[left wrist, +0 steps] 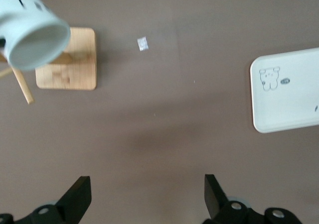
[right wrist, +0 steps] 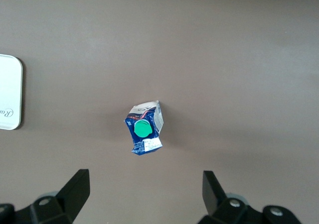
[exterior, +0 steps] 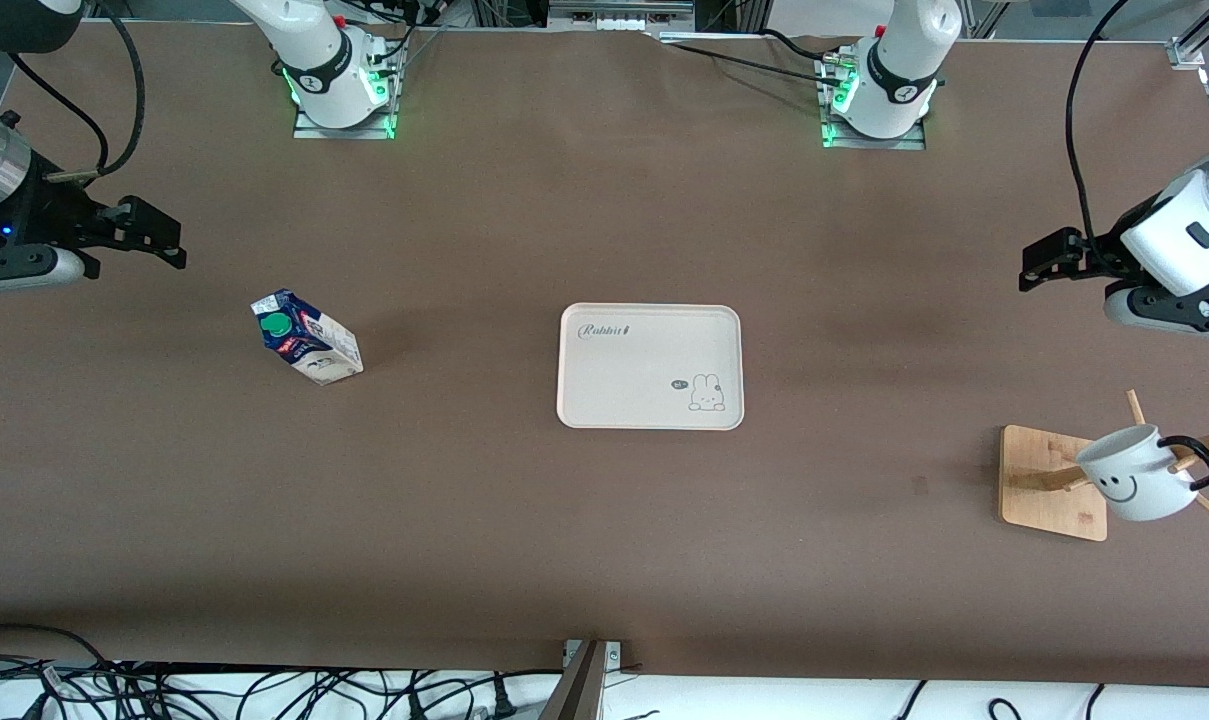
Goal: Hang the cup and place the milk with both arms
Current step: 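Open the left gripper and draw it back from the hanging mug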
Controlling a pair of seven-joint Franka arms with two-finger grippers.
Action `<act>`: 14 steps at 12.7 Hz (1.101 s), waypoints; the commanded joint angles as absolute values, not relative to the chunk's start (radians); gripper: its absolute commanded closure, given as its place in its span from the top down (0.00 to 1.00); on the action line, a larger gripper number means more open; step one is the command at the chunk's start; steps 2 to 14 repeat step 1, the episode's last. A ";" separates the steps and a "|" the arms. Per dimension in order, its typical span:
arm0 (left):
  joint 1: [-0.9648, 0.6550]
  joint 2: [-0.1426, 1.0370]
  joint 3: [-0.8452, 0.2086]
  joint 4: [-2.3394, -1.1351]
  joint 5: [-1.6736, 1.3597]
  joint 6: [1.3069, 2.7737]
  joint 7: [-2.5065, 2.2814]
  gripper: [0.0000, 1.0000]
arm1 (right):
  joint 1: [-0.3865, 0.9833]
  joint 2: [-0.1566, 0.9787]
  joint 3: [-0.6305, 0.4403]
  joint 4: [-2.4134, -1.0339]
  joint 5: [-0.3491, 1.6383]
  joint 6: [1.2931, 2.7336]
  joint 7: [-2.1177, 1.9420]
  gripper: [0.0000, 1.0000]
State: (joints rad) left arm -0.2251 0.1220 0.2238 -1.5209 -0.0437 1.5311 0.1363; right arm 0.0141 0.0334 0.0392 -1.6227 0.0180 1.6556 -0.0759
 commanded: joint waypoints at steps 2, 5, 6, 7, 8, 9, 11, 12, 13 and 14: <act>-0.209 0.124 0.222 -1.432 -0.028 1.448 0.144 1.00 | -0.002 0.037 0.055 -1.612 0.009 1.654 -0.074 1.00; -0.209 0.124 0.222 -1.432 -0.028 1.448 0.144 1.00 | -0.002 0.037 0.055 -1.612 0.009 1.654 -0.074 1.00; -0.209 0.124 0.222 -1.432 -0.028 1.448 0.144 1.00 | -0.002 0.037 0.055 -1.612 0.009 1.654 -0.074 1.00; -0.209 0.124 0.222 -1.432 -0.028 1.448 0.144 1.00 | -0.002 0.037 0.055 -1.612 0.009 1.654 -0.074 1.00; -0.209 0.124 0.222 -1.432 -0.028 1.448 0.144 1.00 | -0.002 0.037 0.055 -1.612 0.009 1.654 -0.074 1.00; -0.209 0.124 0.222 -1.432 -0.028 1.448 0.144 1.00 | -0.002 0.037 0.055 -1.612 0.009 1.654 -0.074 1.00; -0.209 0.124 0.222 -1.432 -0.028 1.448 0.144 1.00 | -0.002 0.037 0.055 -1.612 0.009 1.654 -0.074 1.00; -0.209 0.124 0.222 -1.432 -0.028 1.448 0.144 1.00 | -0.002 0.037 0.055 -1.612 0.009 1.654 -0.074 1.00; -0.209 0.124 0.222 -1.432 -0.028 1.448 0.144 1.00 | -0.002 0.037 0.055 -1.612 0.009 1.654 -0.074 1.00; -0.209 0.124 0.222 -1.432 -0.028 1.448 0.144 1.00 | -0.002 0.037 0.055 -1.612 0.009 1.654 -0.074 1.00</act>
